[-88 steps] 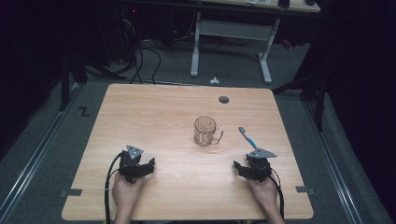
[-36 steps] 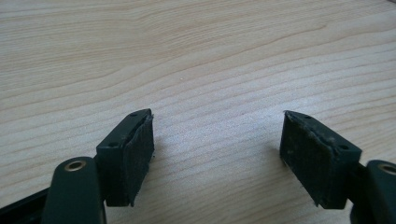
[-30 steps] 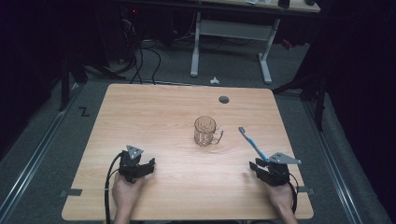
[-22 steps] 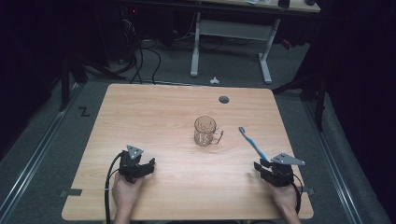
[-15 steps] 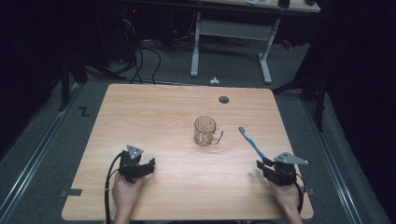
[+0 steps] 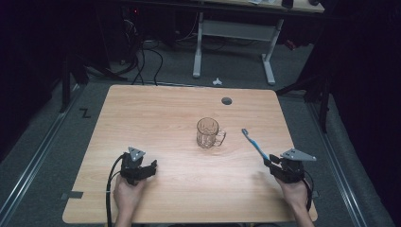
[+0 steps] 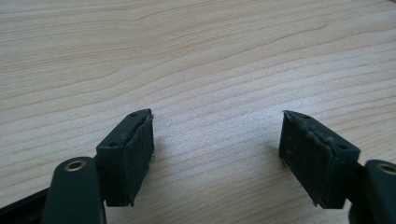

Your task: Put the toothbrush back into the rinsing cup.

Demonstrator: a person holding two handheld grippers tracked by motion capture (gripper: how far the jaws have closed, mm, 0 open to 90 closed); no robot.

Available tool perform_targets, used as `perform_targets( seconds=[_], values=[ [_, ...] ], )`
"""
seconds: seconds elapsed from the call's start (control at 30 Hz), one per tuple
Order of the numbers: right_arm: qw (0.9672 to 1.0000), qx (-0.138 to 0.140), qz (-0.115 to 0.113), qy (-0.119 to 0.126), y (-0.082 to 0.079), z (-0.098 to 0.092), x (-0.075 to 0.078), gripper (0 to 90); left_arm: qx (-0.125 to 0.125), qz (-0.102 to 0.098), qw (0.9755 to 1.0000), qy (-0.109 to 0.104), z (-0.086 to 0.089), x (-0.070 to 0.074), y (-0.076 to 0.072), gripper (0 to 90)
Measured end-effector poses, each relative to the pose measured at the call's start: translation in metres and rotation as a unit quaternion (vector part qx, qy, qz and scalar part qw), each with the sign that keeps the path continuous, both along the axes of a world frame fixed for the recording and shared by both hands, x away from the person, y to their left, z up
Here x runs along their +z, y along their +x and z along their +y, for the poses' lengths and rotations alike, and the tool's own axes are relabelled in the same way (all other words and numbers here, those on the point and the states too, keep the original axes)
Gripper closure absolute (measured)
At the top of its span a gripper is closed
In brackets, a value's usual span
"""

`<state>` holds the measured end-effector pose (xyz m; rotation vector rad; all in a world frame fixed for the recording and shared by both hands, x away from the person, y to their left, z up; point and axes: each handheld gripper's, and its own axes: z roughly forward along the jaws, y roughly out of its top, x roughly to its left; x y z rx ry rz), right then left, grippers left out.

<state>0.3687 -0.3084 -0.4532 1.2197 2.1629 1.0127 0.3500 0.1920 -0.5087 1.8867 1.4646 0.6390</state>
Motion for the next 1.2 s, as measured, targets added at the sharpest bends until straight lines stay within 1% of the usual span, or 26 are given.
perform_targets(
  seconds=[0.1, 0.4, 0.5, 0.57, 0.67, 0.7, 0.8, 0.83, 0.9, 0.97, 1.17, 1.2],
  values=[
    [0.9999, 0.007, 0.004, -0.013, 0.008, 0.002, 0.007, 66.7, 0.0, 0.0, 1.0, 0.0, 0.0, 0.0, 0.0, 27.0],
    [0.9993, 0.02, 0.019, -0.027, 0.024, 0.006, 0.021, 67.5, 0.0, 0.0, 1.0, 0.0, 0.0, 0.0, 0.0, 27.0],
    [0.999, 0.022, 0.021, -0.032, 0.028, 0.007, 0.024, 67.8, 0.0, 0.0, 1.0, -0.001, 0.0, 0.0, 0.0, 26.9],
    [0.9986, 0.027, 0.023, -0.04, 0.033, 0.008, 0.028, 68.0, 0.0, 0.0, 1.0, 0.0, 0.0, 0.0, 0.0, 26.9],
    [0.9983, 0.031, 0.027, -0.042, 0.037, 0.01, 0.032, 68.1, 0.0, 0.0, 1.0, -0.001, 0.0, 0.0, 0.0, 27.0],
    [0.9979, 0.034, 0.027, -0.048, 0.04, 0.011, 0.035, 68.4, 0.0, 0.001, 1.0, 0.001, 0.0, 0.0, 0.0, 26.9],
    [0.9976, 0.037, 0.031, -0.049, 0.044, 0.012, 0.039, 69.2, -0.001, 0.0, 1.0, 0.001, 0.0, 0.0, 0.0, 26.7],
    [0.997, 0.041, 0.037, -0.055, 0.049, 0.014, 0.042, 71.1, -0.003, 0.0, 1.0, 0.002, -0.001, 0.0, 0.0, 26.7],
    [0.9963, 0.05, 0.044, -0.055, 0.053, 0.015, 0.045, 71.7, -0.003, 0.0, 1.0, 0.002, -0.001, 0.0, 0.0, 26.7],
    [0.9952, 0.056, 0.047, -0.065, 0.057, 0.017, 0.048, 71.8, -0.003, 0.0, 1.0, 0.002, -0.001, 0.0, 0.0, 26.7],
    [0.9939, 0.061, 0.052, -0.076, 0.065, 0.024, 0.055, 71.7, -0.003, 0.0, 1.0, 0.001, -0.001, 0.0, 0.0, 26.7],
    [0.9928, 0.063, 0.059, -0.083, 0.071, 0.027, 0.056, 71.6, -0.003, 0.0, 1.0, 0.001, -0.001, 0.0, 0.0, 26.7]
  ],
)
